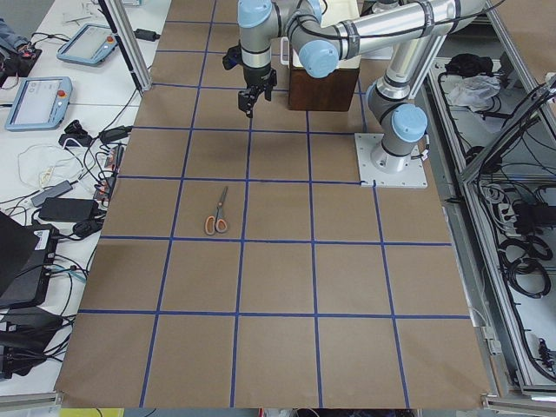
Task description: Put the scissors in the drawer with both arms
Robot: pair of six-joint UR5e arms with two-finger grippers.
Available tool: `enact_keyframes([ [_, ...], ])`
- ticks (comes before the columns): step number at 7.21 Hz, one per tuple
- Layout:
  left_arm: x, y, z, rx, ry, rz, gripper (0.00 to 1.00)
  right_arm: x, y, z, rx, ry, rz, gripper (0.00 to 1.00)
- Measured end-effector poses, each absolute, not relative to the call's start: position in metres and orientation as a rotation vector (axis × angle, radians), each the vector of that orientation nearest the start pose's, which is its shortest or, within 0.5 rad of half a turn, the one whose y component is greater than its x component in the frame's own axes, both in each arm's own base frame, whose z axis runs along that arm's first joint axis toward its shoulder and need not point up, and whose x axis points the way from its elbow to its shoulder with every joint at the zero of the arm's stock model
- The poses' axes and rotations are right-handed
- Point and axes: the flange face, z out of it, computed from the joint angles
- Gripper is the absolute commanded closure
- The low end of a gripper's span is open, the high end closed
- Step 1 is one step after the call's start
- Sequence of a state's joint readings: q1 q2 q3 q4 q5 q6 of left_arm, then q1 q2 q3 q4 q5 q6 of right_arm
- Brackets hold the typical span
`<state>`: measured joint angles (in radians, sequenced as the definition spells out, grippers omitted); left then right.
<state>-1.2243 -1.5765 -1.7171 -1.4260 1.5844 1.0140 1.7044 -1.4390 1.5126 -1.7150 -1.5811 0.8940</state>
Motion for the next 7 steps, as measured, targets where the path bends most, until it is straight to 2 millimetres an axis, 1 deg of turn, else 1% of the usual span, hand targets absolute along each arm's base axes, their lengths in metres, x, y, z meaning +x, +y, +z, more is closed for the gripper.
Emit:
enact_keyframes([
  [2,0.073,-0.520,0.367,1.179,2.909,0.033,0.00,0.233,-0.531,0.437,1.417,2.805,-0.041,0.00],
  [4,0.099,-0.542,0.313,1.385,2.829,0.047,0.00,0.268,-0.530,0.408,1.598,2.749,0.005,0.00],
  [5,0.109,-0.554,0.291,1.489,2.771,0.040,0.00,0.281,-0.529,0.395,1.682,2.718,0.028,0.00],
  [6,0.121,-0.565,0.272,1.608,2.689,0.024,0.00,0.289,-0.528,0.385,1.755,2.690,0.049,0.00],
  [7,0.135,-0.574,0.258,1.754,2.578,0.007,0.00,0.295,-0.528,0.376,1.813,2.671,0.067,0.00],
])
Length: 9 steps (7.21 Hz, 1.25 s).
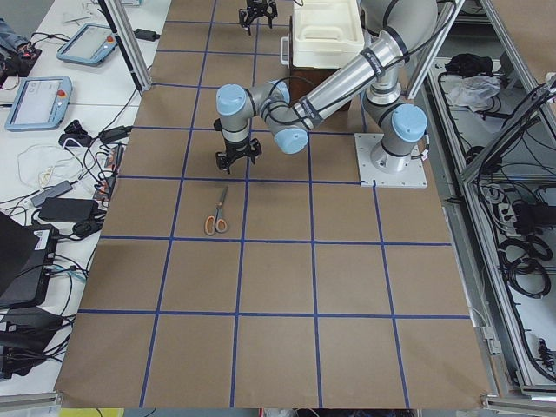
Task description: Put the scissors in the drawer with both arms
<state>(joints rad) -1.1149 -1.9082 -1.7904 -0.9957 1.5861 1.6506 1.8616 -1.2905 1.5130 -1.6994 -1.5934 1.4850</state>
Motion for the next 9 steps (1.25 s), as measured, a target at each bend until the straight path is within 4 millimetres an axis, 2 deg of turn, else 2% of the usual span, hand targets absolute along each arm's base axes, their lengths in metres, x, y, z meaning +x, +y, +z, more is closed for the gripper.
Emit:
enact_keyframes([
  [2,0.161,-0.590,0.239,1.992,2.392,0.002,0.00,0.304,-0.526,0.358,1.922,2.635,0.113,0.00],
  [4,0.182,-0.611,0.231,2.165,2.223,0.000,0.00,0.317,-0.523,0.343,1.994,2.612,0.157,0.00],
  [7,0.202,-0.638,0.212,2.281,2.088,-0.004,0.00,0.327,-0.518,0.329,2.046,2.587,0.238,0.00],
  [9,0.207,-0.645,0.198,2.312,2.031,-0.007,0.00,0.327,-0.516,0.324,2.065,2.602,0.276,0.00],
])
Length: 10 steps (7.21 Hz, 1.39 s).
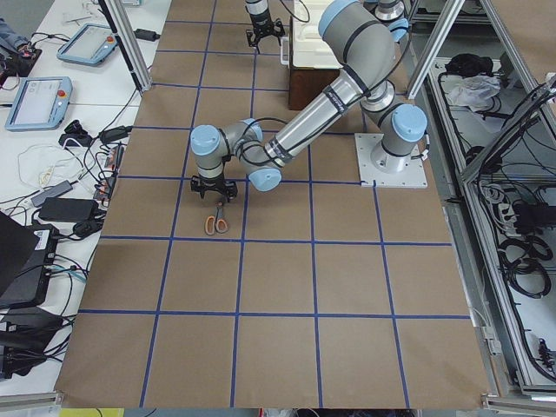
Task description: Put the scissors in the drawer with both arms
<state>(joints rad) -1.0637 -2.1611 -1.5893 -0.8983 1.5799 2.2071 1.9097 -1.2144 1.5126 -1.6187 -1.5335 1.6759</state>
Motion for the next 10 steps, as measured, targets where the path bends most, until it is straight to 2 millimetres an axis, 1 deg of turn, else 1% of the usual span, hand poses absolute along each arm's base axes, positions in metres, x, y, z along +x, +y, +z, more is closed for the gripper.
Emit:
enact_keyframes([
  [1,0.209,-0.646,0.193,-2.408,-2.117,0.008,0.00,0.326,-0.514,0.322,2.075,2.614,0.296,0.00],
  [2,0.216,-0.644,0.189,-2.393,-2.129,0.009,0.00,0.326,-0.513,0.320,2.081,2.621,0.311,0.00],
  [4,0.234,-0.639,0.177,-2.341,-2.161,0.023,0.00,0.327,-0.512,0.317,2.083,2.621,0.334,0.00],
  [6,0.238,-0.637,0.170,-2.308,-2.181,0.027,0.01,0.328,-0.512,0.312,2.089,2.625,0.354,0.00],
  [7,0.238,-0.637,0.166,-2.298,-2.183,0.025,0.03,0.328,-0.512,0.307,2.098,2.634,0.377,0.00],
  [9,0.239,-0.637,0.160,-2.288,-2.182,0.020,0.17,0.327,-0.510,0.302,2.112,2.648,0.410,0.00],
  [10,0.239,-0.637,0.160,-2.287,-2.185,0.019,0.34,0.327,-0.509,0.301,2.114,2.650,0.417,0.00],
])
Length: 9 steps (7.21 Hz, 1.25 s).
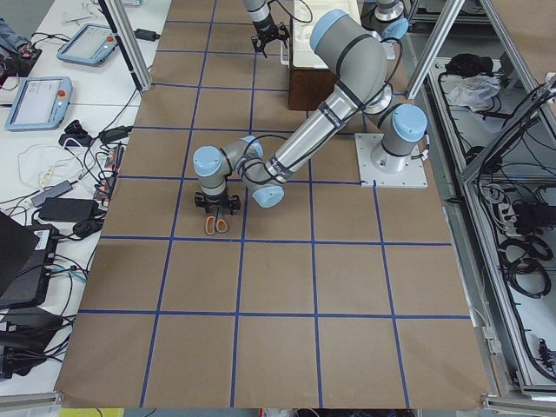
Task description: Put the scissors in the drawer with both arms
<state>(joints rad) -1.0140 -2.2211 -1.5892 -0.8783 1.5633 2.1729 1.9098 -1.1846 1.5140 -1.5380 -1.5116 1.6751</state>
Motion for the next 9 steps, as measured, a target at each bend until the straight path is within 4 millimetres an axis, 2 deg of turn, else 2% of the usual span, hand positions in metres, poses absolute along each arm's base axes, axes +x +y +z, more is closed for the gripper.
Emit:
enact_keyframes([
  [3,0.240,-0.639,0.162,-2.311,-2.190,0.026,0.77,0.328,-0.511,0.295,2.116,2.654,0.427,0.00],
  [7,0.240,-0.639,0.167,-2.314,-2.201,0.033,0.81,0.328,-0.513,0.285,2.115,2.671,0.448,0.00],
  [9,0.234,-0.640,0.180,-2.326,-2.210,0.044,0.82,0.328,-0.514,0.283,2.110,2.676,0.451,0.00],
])
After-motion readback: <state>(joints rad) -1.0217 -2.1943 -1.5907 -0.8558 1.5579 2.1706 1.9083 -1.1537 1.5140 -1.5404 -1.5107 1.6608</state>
